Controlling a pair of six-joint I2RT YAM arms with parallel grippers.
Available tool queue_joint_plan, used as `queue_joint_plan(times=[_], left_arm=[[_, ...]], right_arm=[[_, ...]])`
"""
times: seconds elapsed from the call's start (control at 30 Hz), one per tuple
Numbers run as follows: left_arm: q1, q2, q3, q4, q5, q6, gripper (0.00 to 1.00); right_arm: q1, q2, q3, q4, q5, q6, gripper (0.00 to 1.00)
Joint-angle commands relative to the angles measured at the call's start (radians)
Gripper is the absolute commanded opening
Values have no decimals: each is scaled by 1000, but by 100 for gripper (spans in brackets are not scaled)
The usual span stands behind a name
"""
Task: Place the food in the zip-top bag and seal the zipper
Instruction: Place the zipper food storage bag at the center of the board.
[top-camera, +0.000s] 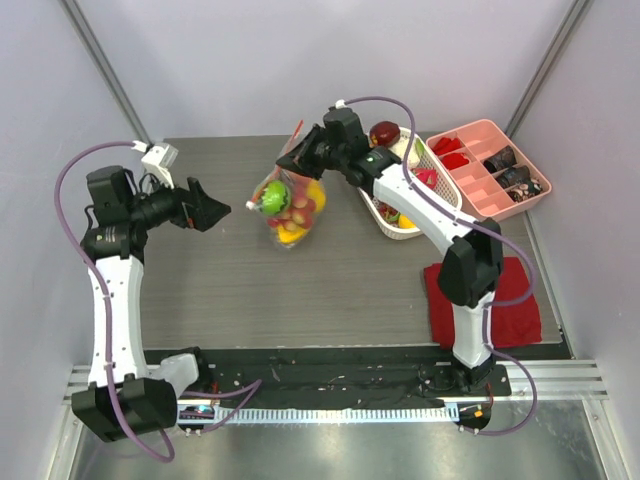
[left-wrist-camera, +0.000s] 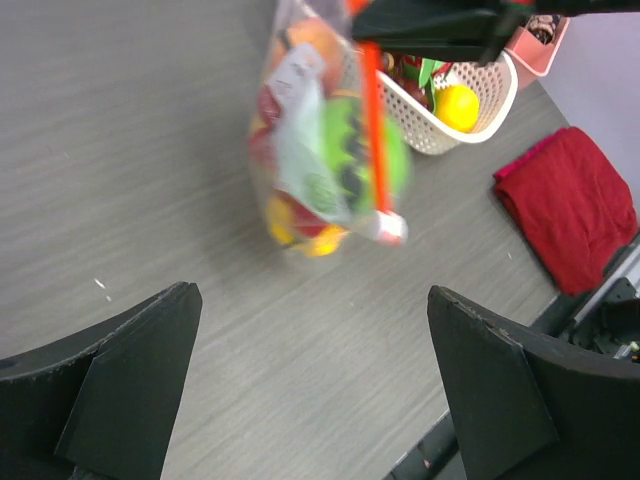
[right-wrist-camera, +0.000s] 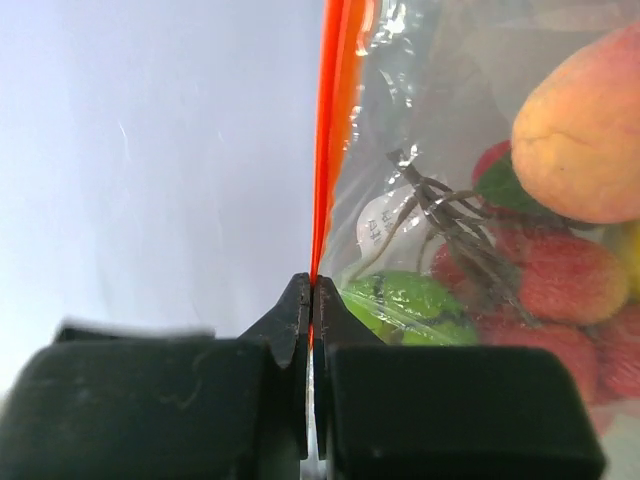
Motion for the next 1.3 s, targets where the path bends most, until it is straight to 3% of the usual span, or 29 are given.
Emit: queue_joint_plan(times=[0.0,0.13,0.27,0.47,0.73,0.77,0.83,0.93,1.03,1.27], left_arm=[[1,-36,-15,128,10,-57,100],[2,-50,-18,137,-21,-47,100],[1,-67,-35,171,-48,-65,100],[2,-70,-41,122,-116,-44,100],[2,-85,-78,102,-108,-80,100],[2,-82,-84,94,-104,-86,100],[2,-81,-89,87,-101,-106,100],[1,-76,-87,51,-85,-119,100],[2,-59,-50,-42,-96,-99,100],[2,53,94,-357,-200,45,100]], right_arm=[[23,63,152,181,186,198,1],[59,119,181,191,331,310,1],[107,42,-122,337,435,371,1],[161,-64,-514,341,458,397,1],[195,-259,-756,294,495,426,2],[205,-275,-790,282,496,426,11],[227,-329,-828,279,495,420,11],[260,-403,-900,285,498,386,26],[265,-476,-957,256,516,317,63],[192,-689,-974,259,524,-43,82]])
